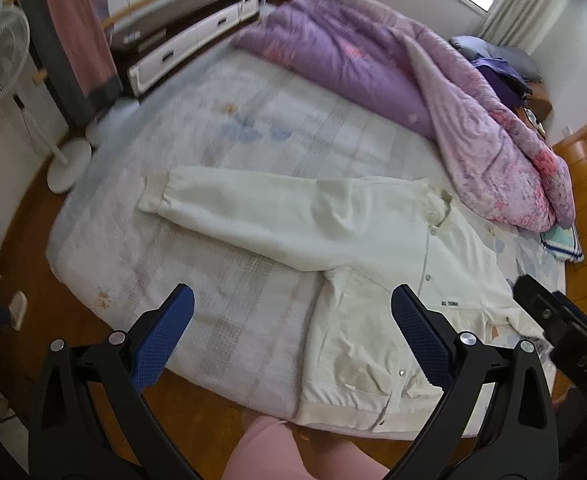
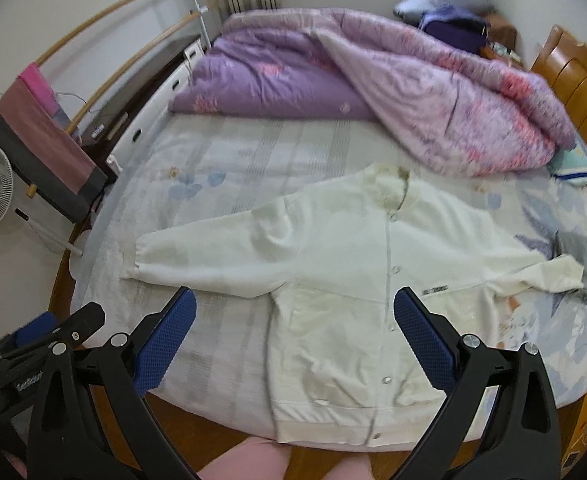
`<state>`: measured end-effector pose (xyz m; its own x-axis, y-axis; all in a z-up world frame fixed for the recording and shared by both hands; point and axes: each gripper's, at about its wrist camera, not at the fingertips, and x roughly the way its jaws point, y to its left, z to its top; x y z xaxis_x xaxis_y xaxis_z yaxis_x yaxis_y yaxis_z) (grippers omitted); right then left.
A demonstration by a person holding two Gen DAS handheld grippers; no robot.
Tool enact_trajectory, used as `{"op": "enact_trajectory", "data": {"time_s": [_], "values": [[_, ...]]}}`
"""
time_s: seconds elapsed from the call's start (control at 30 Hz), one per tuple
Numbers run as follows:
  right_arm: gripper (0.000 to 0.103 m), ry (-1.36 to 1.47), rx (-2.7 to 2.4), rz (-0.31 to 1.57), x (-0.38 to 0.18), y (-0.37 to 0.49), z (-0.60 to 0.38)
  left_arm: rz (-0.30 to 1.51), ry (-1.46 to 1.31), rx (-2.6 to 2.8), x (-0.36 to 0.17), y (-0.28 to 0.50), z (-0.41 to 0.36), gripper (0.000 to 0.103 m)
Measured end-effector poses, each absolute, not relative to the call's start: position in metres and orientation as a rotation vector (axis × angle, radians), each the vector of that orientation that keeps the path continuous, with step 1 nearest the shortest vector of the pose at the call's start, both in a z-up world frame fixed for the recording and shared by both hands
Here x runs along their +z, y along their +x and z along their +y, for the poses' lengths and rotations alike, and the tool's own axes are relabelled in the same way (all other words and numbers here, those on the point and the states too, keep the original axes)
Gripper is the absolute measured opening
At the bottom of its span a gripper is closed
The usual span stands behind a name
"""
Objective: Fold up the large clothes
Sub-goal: 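Reach the left gripper to the white jacket's sleeve cuff and grasp it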
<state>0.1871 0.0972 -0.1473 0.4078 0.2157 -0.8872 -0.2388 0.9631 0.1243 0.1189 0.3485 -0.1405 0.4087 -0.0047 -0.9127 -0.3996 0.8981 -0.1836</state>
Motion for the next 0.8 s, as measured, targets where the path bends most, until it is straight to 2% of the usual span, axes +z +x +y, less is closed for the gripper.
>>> {"op": "enact_trajectory", "data": {"time_s": [0.13,0.37,0.7,0.73,0.77,0.8], "values": [[0.095,-0.063,0.276,1.171,-0.178,0.214,0.123,1.205,-0.452,0.29,-0.193,0.144,0.4,0.098],[0.095,-0.118,0.203,1.361,-0.25,0.269,0.151,1.217,-0.546,0.45,-0.286,0.173,0.495,0.098],[0.095,-0.162,0.127,1.515,-0.337,0.315,0.172,1.331,-0.963,0.639,-0.449,0.19,0.63,0.096],[0.095,-0.174,0.131,1.526,-0.347,0.318,0.174,1.324,-1.002,0.643,-0.459,0.188,0.636,0.095],[0.095,-0.193,0.13,1.54,-0.356,0.32,0.176,1.315,-1.06,0.656,-0.475,0.186,0.646,0.087],[0.095,-0.217,0.124,1.559,-0.367,0.321,0.177,1.307,-1.094,0.666,-0.484,0.186,0.653,0.072]]}}
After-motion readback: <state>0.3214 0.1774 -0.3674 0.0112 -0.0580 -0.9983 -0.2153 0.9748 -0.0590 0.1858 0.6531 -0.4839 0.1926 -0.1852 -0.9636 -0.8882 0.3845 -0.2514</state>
